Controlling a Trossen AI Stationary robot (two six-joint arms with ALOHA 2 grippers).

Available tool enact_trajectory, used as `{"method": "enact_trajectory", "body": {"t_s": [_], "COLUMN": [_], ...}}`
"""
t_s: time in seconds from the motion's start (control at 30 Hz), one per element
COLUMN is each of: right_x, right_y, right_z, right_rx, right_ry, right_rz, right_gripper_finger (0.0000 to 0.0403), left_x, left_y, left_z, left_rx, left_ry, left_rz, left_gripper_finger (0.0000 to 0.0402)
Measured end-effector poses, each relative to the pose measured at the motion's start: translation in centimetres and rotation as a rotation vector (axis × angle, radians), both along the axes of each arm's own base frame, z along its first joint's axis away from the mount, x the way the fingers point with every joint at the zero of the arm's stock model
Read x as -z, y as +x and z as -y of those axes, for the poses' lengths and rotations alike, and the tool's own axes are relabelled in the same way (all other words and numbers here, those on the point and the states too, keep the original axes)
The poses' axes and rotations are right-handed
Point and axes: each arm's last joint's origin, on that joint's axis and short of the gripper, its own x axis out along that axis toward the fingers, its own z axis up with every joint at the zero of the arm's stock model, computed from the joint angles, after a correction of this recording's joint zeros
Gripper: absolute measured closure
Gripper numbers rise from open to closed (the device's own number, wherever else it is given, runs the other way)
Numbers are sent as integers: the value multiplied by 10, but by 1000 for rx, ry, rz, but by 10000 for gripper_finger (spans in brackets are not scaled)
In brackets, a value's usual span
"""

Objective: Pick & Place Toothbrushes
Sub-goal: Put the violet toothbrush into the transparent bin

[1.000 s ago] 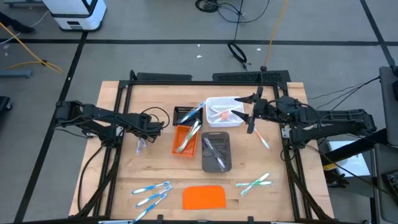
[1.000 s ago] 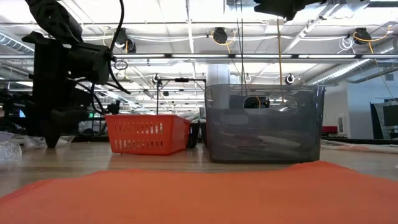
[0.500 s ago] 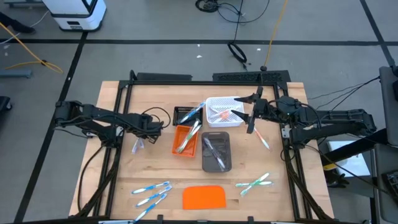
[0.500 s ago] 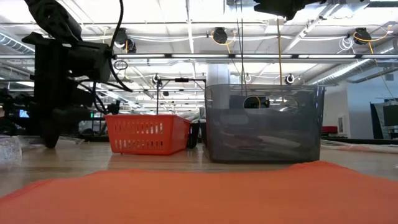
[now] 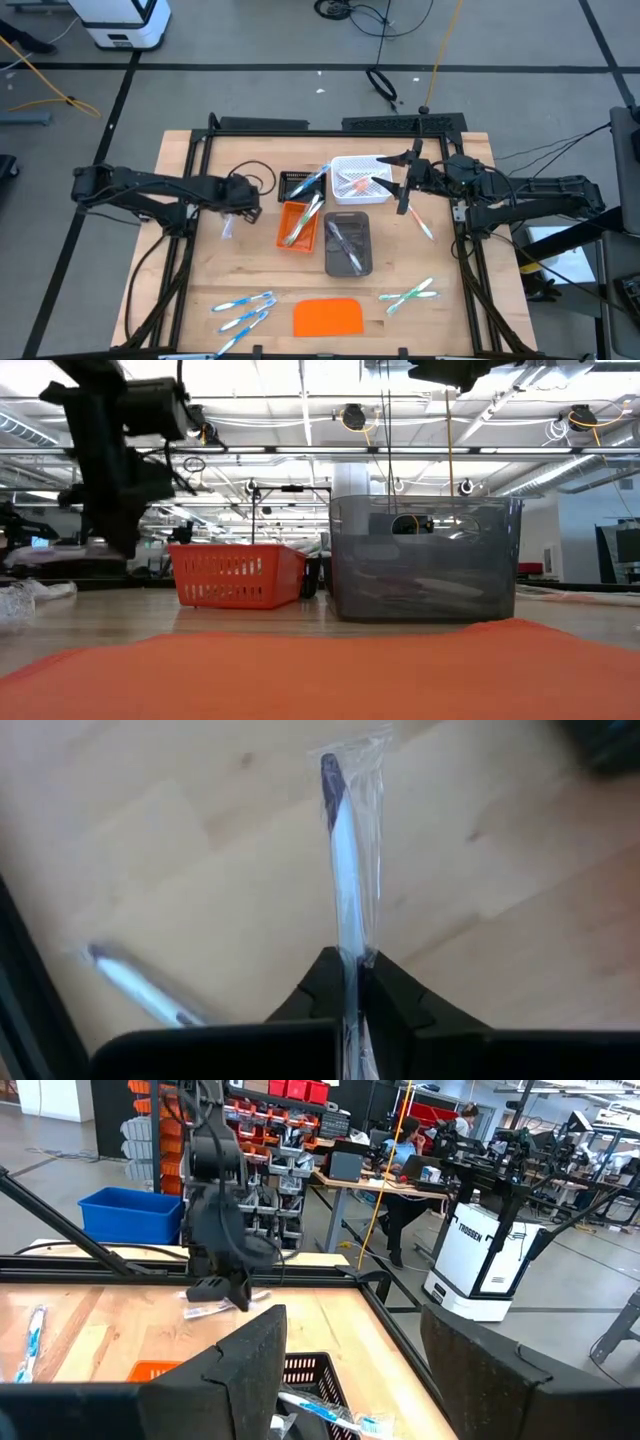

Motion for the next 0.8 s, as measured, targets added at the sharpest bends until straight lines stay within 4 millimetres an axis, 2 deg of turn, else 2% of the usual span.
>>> {"method": "enact_trajectory", "body": {"t_s": [0.23,0.63,0.8], "right_x": [0,5,10], "right_y": [0,8,17], "right_z": [0,0,1], "right_rx": [0,-2,-2], "right_ry": [0,19,31], "right_rz": [0,-16,-26], "right_gripper_finger": [177,177,177], "left_x": [-31,-92,-103], "left_y": [9,50,59], "left_z": [5,26,28], "left_rx": [119,575,634], "left_ry": [83,397,507], "left_rz": [146,769,861], "left_gripper_finger": [395,388,386]}}
